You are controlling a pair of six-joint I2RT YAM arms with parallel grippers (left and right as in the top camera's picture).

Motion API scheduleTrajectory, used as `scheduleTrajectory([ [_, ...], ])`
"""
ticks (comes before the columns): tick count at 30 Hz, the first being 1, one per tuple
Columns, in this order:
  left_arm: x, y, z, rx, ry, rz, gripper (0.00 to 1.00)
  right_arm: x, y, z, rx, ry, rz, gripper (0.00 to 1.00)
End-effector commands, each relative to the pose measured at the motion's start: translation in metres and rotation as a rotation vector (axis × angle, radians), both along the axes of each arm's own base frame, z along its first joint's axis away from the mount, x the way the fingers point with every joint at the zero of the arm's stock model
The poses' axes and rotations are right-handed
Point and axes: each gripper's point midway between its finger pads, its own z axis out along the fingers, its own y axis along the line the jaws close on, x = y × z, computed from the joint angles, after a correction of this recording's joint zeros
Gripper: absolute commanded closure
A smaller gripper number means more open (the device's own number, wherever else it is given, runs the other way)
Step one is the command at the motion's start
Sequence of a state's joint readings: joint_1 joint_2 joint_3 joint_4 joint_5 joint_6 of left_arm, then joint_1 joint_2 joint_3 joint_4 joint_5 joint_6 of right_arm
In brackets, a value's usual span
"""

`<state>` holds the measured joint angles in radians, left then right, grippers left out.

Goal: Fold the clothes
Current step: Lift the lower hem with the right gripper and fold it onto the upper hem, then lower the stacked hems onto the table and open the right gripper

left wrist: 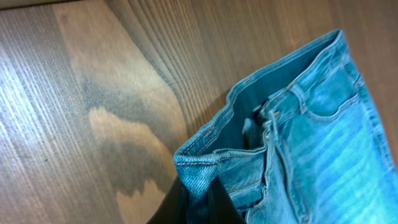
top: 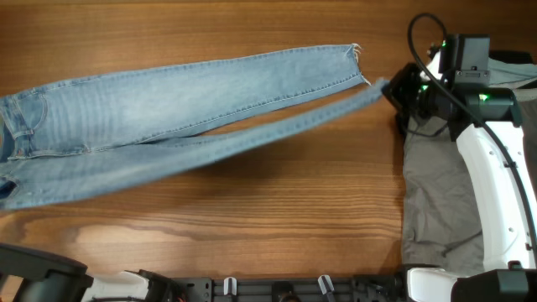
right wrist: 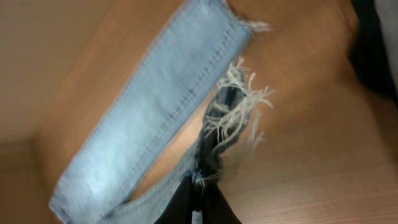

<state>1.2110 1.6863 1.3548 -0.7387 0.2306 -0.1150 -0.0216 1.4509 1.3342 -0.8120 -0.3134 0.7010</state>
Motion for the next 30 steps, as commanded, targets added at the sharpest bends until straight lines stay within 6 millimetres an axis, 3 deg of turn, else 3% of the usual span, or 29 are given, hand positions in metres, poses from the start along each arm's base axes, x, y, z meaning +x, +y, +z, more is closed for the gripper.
scheduleTrajectory([
  [1,0.022,0.007,0.042,0.073,-0.139,-0.003,0.96,0.023,-0.008,0.029,0.023,-0.123,-0.080,0.96],
  [4,0.045,0.007,0.053,0.089,-0.213,-0.009,0.96,0.037,-0.009,0.031,0.087,-0.137,-0.153,0.96],
  [7,0.073,0.019,0.072,0.162,-0.297,0.030,0.96,0.055,-0.009,0.021,0.123,-0.135,-0.187,0.96],
  [11,0.118,0.016,0.084,0.223,-0.372,-0.020,0.96,0.071,-0.003,-0.018,0.122,-0.068,-0.141,0.96],
  [18,0.170,0.005,0.070,0.290,-0.344,-0.058,0.96,0.092,-0.001,-0.055,0.199,-0.002,-0.208,0.96],
  [21,0.186,0.004,0.050,0.246,-0.359,-0.036,0.96,0.105,0.006,-0.073,0.245,0.017,-0.230,0.96],
  [25,0.194,0.009,0.029,0.198,-0.376,0.014,0.96,0.123,0.015,-0.090,0.322,0.017,-0.246,0.96],
  [30,0.198,0.013,0.032,0.200,-0.412,0.038,0.96,0.120,0.015,-0.094,0.278,0.017,-0.196,0.96],
])
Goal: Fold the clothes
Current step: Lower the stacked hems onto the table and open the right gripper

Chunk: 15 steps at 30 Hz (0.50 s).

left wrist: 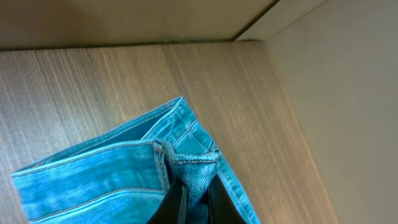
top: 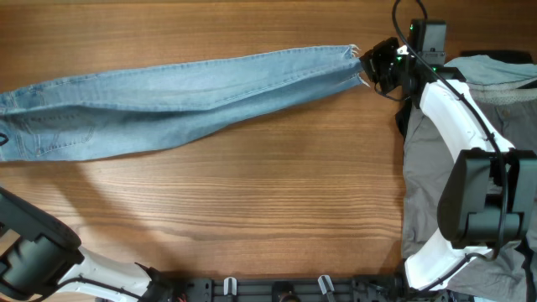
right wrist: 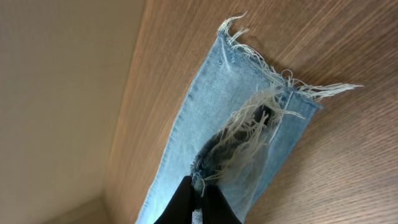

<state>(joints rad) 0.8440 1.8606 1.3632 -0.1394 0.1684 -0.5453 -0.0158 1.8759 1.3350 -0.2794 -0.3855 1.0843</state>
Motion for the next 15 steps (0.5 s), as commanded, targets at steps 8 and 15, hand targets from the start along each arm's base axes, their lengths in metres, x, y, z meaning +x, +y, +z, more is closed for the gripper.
scheduleTrajectory([
  [8,0.012,0.005,0.018,0.027,-0.058,0.028,0.96,0.012,0.019,0.055,0.108,-0.019,0.052,0.96],
  [15,0.010,0.007,0.017,0.032,-0.047,0.044,0.96,-0.020,-0.031,0.018,-0.090,0.252,-0.136,0.96],
])
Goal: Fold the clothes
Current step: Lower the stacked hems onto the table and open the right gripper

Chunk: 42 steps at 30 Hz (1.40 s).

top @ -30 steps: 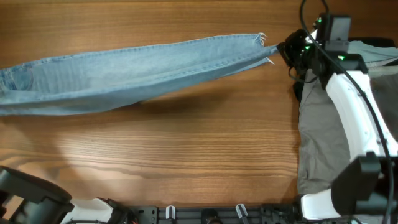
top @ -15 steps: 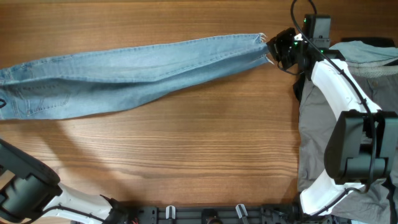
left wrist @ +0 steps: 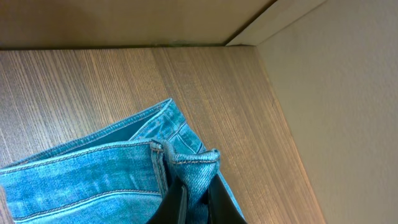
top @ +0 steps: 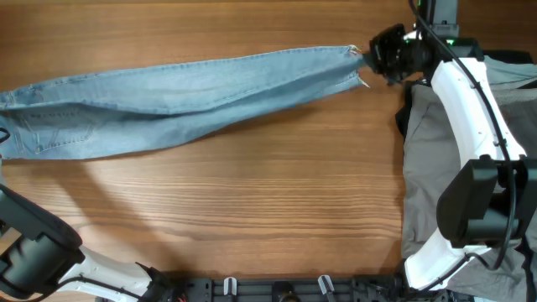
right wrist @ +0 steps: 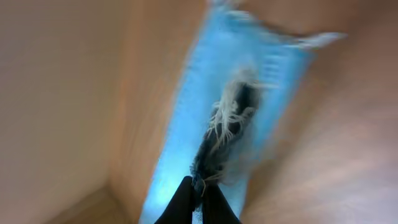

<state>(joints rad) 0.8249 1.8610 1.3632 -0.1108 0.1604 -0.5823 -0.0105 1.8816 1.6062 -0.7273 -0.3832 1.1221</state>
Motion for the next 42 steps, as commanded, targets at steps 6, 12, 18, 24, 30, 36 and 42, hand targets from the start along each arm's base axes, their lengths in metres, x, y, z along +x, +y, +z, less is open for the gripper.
scheduleTrajectory([
  [6,0.004,0.009,-0.005,-0.001,0.003,0.050,0.96,0.039,-0.017,-0.064,-0.007,0.019,-0.048,0.91],
  [12,0.021,-0.001,-0.033,-0.062,0.003,0.047,0.96,0.087,-0.006,-0.092,0.056,-0.133,-0.018,0.38],
  [18,0.021,-0.001,-0.034,-0.064,0.004,0.047,0.92,0.081,-0.031,-0.097,-0.163,-0.240,0.235,0.20],
  [24,0.021,-0.001,-0.034,-0.065,0.004,0.047,0.85,0.050,-0.038,-0.120,-0.253,-0.161,0.410,0.32],
  [30,0.020,-0.003,-0.037,-0.076,0.014,0.044,0.70,0.055,-0.015,-0.145,-0.372,-0.197,0.552,0.07],
  [36,0.022,-0.006,-0.037,-0.088,0.005,0.025,0.63,0.054,0.010,-0.188,-0.385,-0.168,0.602,0.26],
  [42,0.023,-0.018,-0.042,-0.129,0.017,-0.022,0.55,0.048,0.024,-0.184,-0.304,-0.178,0.633,0.96],
])
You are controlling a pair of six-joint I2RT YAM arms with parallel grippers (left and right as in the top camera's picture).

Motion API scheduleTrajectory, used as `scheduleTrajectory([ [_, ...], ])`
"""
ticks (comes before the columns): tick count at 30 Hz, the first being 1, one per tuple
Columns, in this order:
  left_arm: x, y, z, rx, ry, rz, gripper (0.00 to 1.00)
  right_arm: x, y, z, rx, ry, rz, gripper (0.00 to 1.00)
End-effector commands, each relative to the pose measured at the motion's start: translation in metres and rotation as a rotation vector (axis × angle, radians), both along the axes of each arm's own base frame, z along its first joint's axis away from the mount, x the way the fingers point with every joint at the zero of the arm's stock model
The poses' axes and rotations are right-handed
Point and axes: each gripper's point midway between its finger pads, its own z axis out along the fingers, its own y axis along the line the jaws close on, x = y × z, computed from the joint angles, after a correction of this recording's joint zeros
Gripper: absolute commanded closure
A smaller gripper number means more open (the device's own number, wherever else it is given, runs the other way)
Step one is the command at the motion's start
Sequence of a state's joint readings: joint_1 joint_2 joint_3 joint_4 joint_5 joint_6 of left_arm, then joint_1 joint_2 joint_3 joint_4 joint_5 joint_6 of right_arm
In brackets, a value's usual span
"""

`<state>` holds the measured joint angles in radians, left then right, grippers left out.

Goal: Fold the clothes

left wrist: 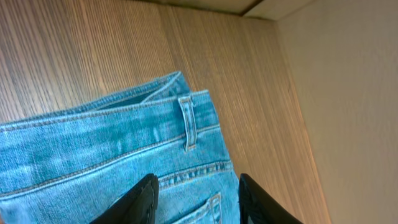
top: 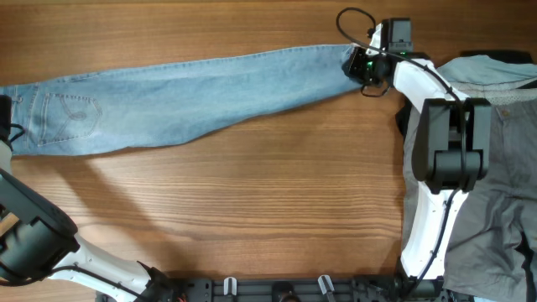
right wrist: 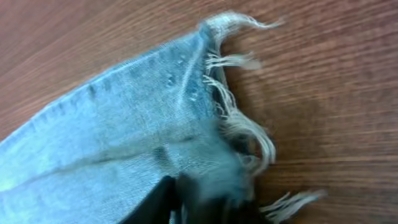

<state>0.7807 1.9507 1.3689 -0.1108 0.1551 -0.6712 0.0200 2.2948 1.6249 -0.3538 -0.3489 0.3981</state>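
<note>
Light blue jeans [top: 185, 92] lie flat across the back of the table, one leg on top of the other. The waistband is at the left edge and the frayed hems are at the right. My left gripper [left wrist: 199, 200] stands open just above the waistband [left wrist: 124, 106] and belt loop [left wrist: 188, 115], with the denim lying flat between its fingers. My right gripper [top: 367, 65] is at the frayed hem [right wrist: 239, 130]. In the blurred right wrist view its fingers [right wrist: 166, 198] look parted, with the hem lying between them.
Grey garments [top: 495, 126] are heaped along the right side of the table, under the right arm. The table's left edge and a beige wall [left wrist: 348, 93] run close beside the waistband. Bare wood fills the front half [top: 252, 210].
My left gripper was shut on a bunched-up bit of waistband and is now open, and the waistband lies flat. The hem no longer gathers into my right fingers and rests flat on the wood.
First both grippers held the jeans stretched out, one leg hanging apart from the other in front. By the following moment the legs lay together, still gripped at waistband and hem. They stayed gripped a little later. Now the jeans lie flat and the waistband is released.
</note>
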Motion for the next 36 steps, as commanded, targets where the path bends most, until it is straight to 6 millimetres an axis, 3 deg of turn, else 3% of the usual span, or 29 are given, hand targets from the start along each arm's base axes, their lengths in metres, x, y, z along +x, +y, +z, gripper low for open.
scheduleTrajectory([
  [1,0.003,-0.005,0.000,-0.019,0.006,-0.038,0.54,-0.022,0.015,-0.026,0.074,0.101,0.043,0.96],
  [6,-0.003,-0.010,0.001,0.007,0.058,-0.088,0.52,-0.069,-0.013,0.012,0.031,0.282,-0.049,0.96],
  [7,-0.003,-0.010,0.001,0.008,0.057,-0.088,0.52,-0.075,-0.018,0.023,-0.005,0.284,-0.057,0.64],
  [8,-0.003,-0.012,0.000,0.004,0.061,-0.092,0.52,-0.074,-0.019,0.034,-0.013,0.260,-0.044,0.13],
  [9,-0.002,-0.015,-0.002,0.002,0.072,-0.103,0.52,-0.072,-0.019,0.044,-0.026,0.225,-0.017,0.12],
  [13,-0.005,-0.021,-0.008,0.020,0.122,-0.148,0.51,-0.064,-0.021,0.055,-0.036,0.169,0.000,0.26],
  [17,-0.006,-0.022,-0.009,0.015,0.127,-0.150,0.49,-0.059,-0.022,0.045,-0.076,0.158,0.000,0.49],
  [19,-0.006,-0.023,-0.010,0.012,0.130,-0.150,0.49,-0.061,-0.026,0.035,-0.112,0.182,-0.010,0.51],
  [23,-0.007,-0.023,-0.011,0.007,0.134,-0.151,0.48,-0.071,-0.038,0.022,-0.179,0.240,-0.034,0.39],
  [27,-0.007,-0.023,-0.011,0.007,0.134,-0.151,0.48,-0.067,-0.038,0.018,-0.183,0.222,-0.030,0.55],
  [34,-0.007,-0.023,-0.011,0.007,0.134,-0.151,0.48,-0.080,-0.032,0.002,-0.153,0.252,-0.021,0.57],
  [35,-0.007,-0.023,-0.011,0.007,0.134,-0.151,0.48,-0.081,-0.032,0.000,-0.152,0.253,-0.021,0.66],
  [36,-0.007,-0.023,-0.011,0.007,0.134,-0.151,0.48,-0.077,-0.030,0.002,-0.140,0.237,-0.016,0.84],
])
